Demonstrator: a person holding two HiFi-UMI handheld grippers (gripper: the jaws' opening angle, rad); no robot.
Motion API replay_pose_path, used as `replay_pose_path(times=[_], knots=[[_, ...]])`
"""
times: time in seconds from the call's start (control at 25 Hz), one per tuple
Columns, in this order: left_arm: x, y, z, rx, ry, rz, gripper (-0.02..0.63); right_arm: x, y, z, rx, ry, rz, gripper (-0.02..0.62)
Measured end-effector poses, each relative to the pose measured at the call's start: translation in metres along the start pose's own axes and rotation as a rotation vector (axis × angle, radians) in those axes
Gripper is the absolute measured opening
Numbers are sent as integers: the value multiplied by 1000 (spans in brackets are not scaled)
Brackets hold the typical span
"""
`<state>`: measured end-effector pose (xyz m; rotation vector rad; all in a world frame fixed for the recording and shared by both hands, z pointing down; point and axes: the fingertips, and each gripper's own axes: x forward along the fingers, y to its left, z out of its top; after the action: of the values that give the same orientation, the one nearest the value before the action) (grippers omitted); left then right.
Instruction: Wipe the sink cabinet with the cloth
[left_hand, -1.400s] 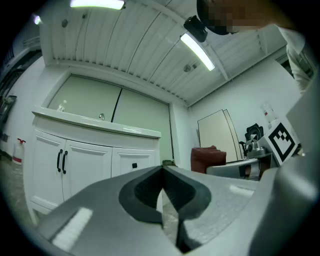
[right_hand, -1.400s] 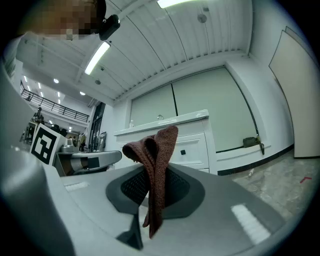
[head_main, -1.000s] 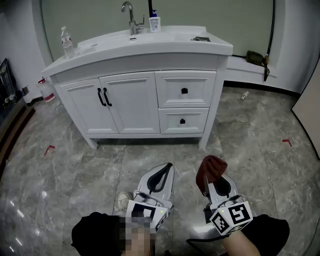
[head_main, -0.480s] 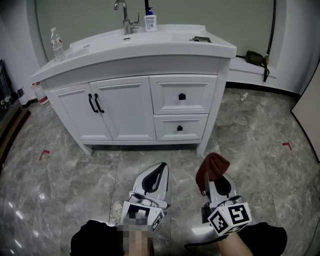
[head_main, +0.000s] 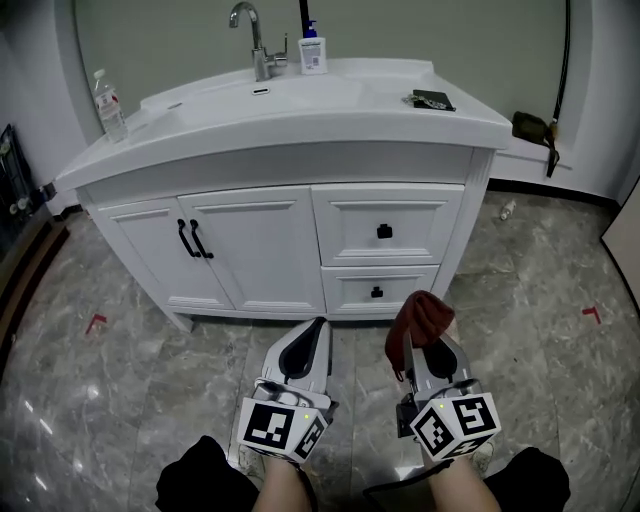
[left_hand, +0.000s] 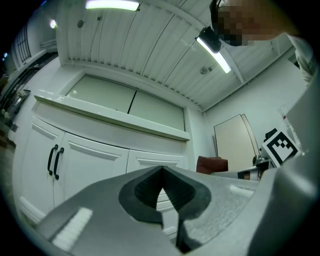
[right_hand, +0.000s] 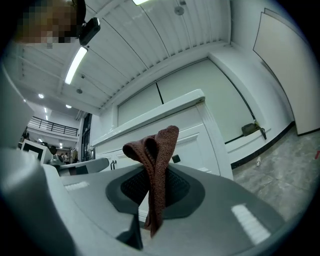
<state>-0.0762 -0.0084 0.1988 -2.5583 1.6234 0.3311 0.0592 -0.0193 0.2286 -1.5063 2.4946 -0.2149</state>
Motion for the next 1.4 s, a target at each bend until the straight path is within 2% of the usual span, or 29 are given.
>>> replay_pose_path(times=[0.4, 0.64, 0.84, 1.08, 1.28, 1.4], knots=[[62, 72, -16, 26, 10, 15, 0, 117, 7, 3, -52, -18, 101, 78], [94, 100, -18, 46, 14, -2, 0, 181, 26, 15, -127, -44, 173, 78], [109, 116, -20, 66, 12, 4, 0, 222, 39, 6, -153, -15, 231, 78], [114, 121, -25, 51, 5, 17, 0, 248, 35, -2, -159, 7, 210, 78], [117, 108, -38, 47, 41, -14, 0, 251, 26, 3, -194, 16, 180, 78], [115, 104, -32, 17, 26, -33, 0, 246, 16, 8, -232, 11, 142, 78]])
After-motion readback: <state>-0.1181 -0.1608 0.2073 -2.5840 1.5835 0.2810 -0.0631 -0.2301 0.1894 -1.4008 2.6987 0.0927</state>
